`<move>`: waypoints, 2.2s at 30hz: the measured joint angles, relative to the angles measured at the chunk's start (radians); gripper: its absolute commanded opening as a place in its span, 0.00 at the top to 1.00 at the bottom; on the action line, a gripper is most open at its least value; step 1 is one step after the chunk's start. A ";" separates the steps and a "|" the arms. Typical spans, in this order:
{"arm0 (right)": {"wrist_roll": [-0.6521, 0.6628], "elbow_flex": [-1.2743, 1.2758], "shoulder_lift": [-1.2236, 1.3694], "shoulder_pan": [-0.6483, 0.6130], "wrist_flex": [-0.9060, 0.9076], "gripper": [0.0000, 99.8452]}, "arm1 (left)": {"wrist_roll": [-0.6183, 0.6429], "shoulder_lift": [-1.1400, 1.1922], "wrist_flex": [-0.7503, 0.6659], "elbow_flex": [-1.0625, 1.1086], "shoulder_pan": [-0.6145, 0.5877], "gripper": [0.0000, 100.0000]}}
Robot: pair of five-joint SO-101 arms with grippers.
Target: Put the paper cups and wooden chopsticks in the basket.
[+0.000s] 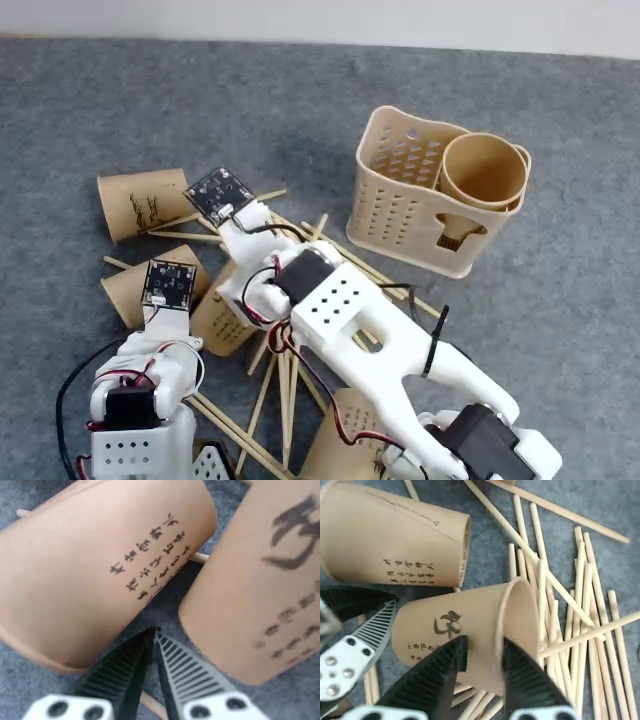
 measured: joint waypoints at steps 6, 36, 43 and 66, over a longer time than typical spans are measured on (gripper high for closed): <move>0.000 -0.048 0.000 0.051 0.051 0.99 | 0.000 0.000 0.000 0.000 -0.002 0.99; 0.204 -0.982 -0.011 0.288 0.764 0.99 | 0.000 0.000 0.000 0.000 -0.002 0.99; 0.319 -1.016 -0.083 0.446 0.764 0.99 | -0.002 0.000 0.000 0.000 -0.002 0.99; 0.466 -0.971 -0.097 0.856 0.709 0.99 | -0.002 0.000 0.000 0.000 -0.002 0.99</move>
